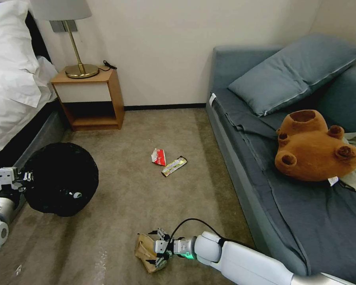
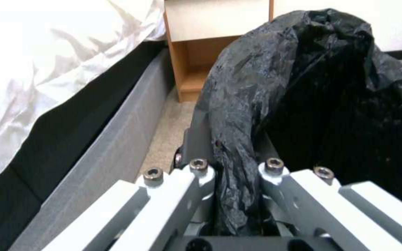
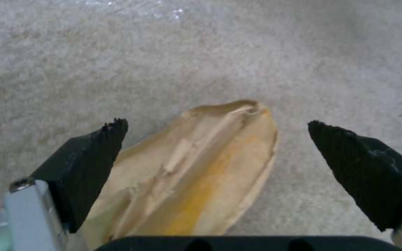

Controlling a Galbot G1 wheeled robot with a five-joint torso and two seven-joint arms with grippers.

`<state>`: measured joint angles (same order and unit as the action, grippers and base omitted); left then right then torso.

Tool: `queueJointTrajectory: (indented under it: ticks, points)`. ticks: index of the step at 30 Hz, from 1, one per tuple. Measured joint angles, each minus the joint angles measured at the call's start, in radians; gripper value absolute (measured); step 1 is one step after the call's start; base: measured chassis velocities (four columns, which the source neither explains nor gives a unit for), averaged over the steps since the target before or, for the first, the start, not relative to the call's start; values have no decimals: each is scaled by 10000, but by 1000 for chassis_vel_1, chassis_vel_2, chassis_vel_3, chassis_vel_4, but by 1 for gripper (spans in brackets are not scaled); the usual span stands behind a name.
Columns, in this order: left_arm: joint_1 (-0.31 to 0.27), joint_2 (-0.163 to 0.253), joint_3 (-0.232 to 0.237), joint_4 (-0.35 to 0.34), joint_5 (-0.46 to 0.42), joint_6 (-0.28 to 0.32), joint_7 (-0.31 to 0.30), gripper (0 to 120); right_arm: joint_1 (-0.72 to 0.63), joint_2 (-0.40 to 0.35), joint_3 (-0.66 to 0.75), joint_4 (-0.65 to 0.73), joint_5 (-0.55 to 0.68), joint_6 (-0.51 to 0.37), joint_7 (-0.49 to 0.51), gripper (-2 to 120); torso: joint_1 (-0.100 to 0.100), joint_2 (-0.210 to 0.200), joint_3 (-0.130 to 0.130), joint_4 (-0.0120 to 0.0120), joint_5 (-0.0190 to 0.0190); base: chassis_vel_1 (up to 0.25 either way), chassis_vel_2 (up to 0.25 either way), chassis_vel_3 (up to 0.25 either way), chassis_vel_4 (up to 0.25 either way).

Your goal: Pick up the trash bin, then pick up the garbage on the floor and place it into the trash bin.

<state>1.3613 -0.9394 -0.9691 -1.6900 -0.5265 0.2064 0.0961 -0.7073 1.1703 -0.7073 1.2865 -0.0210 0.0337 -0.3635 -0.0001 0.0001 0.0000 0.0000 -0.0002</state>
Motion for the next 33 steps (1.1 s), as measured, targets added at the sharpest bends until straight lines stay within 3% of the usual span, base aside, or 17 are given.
queueJointTrajectory:
  ticks: [8, 22, 27, 30, 33]
  points:
    - [147, -13, -39, -177, -19, -87, 65, 5, 172, 639, -73, -1122, -294, 359, -30, 100, 0, 0, 0, 2, 3, 0, 0, 0, 0]
    - [312, -208, -121, -266, 6, -196, 153, 5, 335, 903, -136, -2234, -591, 779, -192, 100, 0, 0, 0, 1, 4, 0, 0, 0, 0]
    - [312, -278, -76, -316, 61, -210, 162, 5, 314, 914, -72, -2322, -634, 879, -322, 89, 0, 0, 0, 0, 3, 0, 0, 0, 0]
    - [329, -301, -74, -422, 70, -211, 156, 5, 274, 912, 73, -2417, -711, 981, -564, 73, 0, 0, 0, 0, 2, 0, 0, 0, 0]
    - [337, -303, -74, -436, 70, -211, 155, 5, 252, 916, 108, -2438, -749, 1006, -602, 67, 0, 0, 0, 0, 3, 0, 0, 0, 0]
